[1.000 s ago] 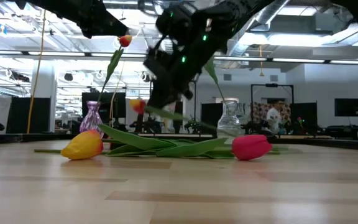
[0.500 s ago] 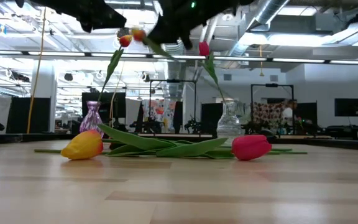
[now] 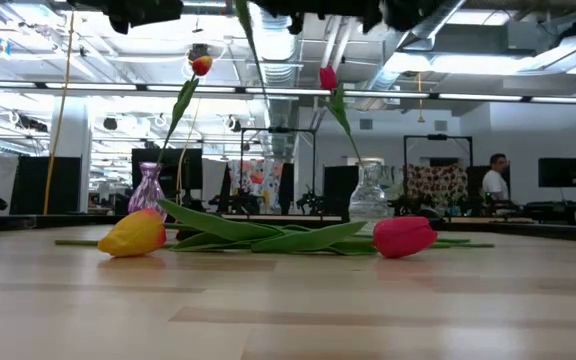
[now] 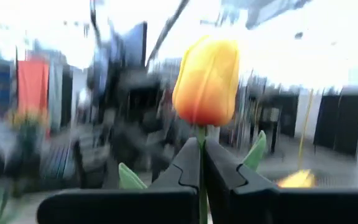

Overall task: Sort flowers into vase by color
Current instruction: Put the top yellow tulip into the purple vase

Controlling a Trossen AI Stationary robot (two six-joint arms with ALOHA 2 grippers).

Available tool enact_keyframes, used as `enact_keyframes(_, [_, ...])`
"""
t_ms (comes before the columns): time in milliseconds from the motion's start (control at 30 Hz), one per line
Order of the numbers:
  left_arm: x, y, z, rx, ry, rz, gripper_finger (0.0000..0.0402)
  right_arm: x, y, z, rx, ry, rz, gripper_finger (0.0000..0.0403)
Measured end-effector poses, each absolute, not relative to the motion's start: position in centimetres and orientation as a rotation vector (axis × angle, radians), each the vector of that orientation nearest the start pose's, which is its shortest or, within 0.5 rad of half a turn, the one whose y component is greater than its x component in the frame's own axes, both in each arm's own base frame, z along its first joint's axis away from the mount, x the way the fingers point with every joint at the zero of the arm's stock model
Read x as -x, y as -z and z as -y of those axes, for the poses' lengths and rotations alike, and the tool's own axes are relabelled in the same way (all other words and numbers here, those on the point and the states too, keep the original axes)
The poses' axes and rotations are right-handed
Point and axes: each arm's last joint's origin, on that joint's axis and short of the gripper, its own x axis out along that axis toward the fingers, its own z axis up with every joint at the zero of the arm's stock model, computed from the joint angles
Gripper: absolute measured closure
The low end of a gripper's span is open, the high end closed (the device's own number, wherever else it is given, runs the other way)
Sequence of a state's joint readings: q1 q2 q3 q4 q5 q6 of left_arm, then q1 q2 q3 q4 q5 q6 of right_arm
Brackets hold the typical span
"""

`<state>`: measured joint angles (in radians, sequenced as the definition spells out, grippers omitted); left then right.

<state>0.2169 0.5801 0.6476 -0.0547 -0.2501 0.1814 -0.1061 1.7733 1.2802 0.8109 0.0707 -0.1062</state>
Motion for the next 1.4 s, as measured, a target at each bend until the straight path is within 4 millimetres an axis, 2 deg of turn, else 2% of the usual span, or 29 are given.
enact_keyframes(100, [-12.6,-32.8,-3.5,-0.197,-0.469,-0.011,0.0237,-40.2,-31.6,4.8,0.115,0.208,0.518,0.0371])
enact_keyframes(167, [-12.4,-32.9,-3.5,-0.204,-0.470,-0.003,0.0237,-40.6,-30.1,5.0,0.119,0.212,0.617,0.0371])
enact_keyframes(267, [-12.2,-33.0,-3.4,-0.204,-0.471,0.005,0.0237,-41.4,-27.8,5.5,0.126,0.209,0.722,0.0369])
enact_keyframes(367, [-12.2,-33.0,-3.4,-0.205,-0.471,0.004,0.0237,-42.7,-26.9,6.2,0.130,0.218,0.765,0.0370])
enact_keyframes(467, [-12.2,-33.0,-3.4,-0.205,-0.471,0.002,0.0237,-44.6,-26.5,6.9,0.148,0.206,0.773,0.0369])
enact_keyframes(600, [-12.3,-33.0,-3.4,-0.205,-0.473,0.000,0.0237,-46.8,-27.0,7.5,0.172,0.154,0.830,0.0368])
enact_keyframes(800, [-12.2,-33.0,-3.4,-0.203,-0.475,-0.001,0.0237,-49.0,-27.3,8.4,0.186,0.122,0.873,0.0369])
enact_keyframes(933, [-12.2,-33.0,-3.4,-0.217,-0.476,-0.004,0.0237,-50.0,-27.7,8.5,0.196,0.115,0.919,0.0368])
enact_keyframes(1133, [-12.2,-33.0,-3.5,-0.220,-0.492,-0.005,0.0237,-51.6,-27.0,9.2,0.203,0.122,0.903,0.0368])
enact_keyframes(1400, [-12.1,-33.0,-3.6,-0.244,-0.524,-0.013,0.0237,-52.0,-26.8,9.9,0.209,0.134,0.886,0.0369])
